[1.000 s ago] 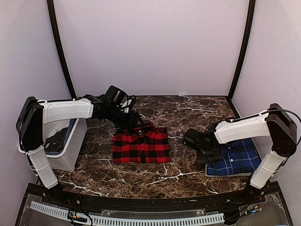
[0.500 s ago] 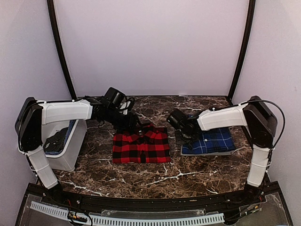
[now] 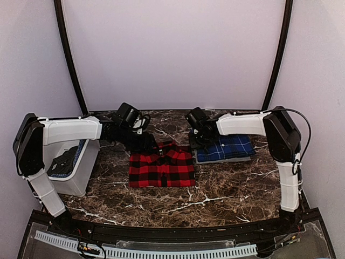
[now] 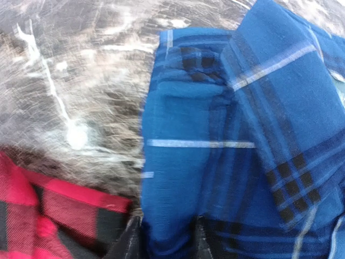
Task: Fold and stack the long sleeve shirts
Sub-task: Move the square-folded shirt to the center of the board, then pick up the square-folded shirt from the center of the board.
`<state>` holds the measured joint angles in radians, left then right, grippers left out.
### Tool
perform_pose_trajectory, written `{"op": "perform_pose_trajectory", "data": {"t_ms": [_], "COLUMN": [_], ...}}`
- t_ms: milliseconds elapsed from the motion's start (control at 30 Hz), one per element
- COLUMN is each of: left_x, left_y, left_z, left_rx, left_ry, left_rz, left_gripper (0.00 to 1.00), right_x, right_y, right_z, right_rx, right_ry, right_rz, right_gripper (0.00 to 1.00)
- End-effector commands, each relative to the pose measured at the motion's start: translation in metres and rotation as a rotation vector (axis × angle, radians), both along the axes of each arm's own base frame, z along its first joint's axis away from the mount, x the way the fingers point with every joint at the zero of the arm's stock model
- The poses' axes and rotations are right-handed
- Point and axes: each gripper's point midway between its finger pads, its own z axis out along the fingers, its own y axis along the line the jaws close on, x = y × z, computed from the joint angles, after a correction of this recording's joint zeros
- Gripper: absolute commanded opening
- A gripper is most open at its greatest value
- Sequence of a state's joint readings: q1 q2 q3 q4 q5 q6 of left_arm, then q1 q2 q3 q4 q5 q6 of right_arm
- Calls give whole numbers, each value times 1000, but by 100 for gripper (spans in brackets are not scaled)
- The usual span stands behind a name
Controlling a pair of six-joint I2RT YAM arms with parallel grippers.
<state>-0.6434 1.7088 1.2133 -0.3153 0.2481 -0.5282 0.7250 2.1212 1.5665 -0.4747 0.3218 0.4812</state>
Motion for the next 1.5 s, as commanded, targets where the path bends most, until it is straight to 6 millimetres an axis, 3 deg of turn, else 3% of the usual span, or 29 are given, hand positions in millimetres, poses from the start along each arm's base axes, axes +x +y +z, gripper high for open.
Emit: {"op": "perform_pose_trajectory", "data": {"t_ms": [0, 100, 167, 267, 500, 767, 1133, 1467], "left_x": [0, 2, 5, 11, 17, 7, -19, -35], "left_y": [12, 12, 15, 32, 77, 100, 99, 86], "left_z": [10, 10, 9, 1, -11, -36, -61, -86], "left_rx": [19, 24, 38, 98, 125, 180, 144, 63], "left_ry": [-22, -26, -29, -21, 0, 46, 130, 203], "left_rz": [26, 30, 42, 108, 230, 247, 210, 175], "left_gripper": [60, 60, 60, 60, 60, 61, 65, 66], "right_x": [-3, -4, -6, -14, -45, -68, -85, -99], "right_y": [27, 35, 41, 55, 73, 78, 56, 58], "right_z": [42, 77, 97, 102, 77, 46, 15, -7], "right_rx": [147, 240, 309, 397, 502, 479, 395, 335], "right_ry": [-8, -53, -75, -39, 72, 131, 166, 195], "right_rz": [59, 86, 107, 157, 206, 207, 136, 131], "right_gripper": [44, 58, 59, 58, 55, 58, 61, 62]}}
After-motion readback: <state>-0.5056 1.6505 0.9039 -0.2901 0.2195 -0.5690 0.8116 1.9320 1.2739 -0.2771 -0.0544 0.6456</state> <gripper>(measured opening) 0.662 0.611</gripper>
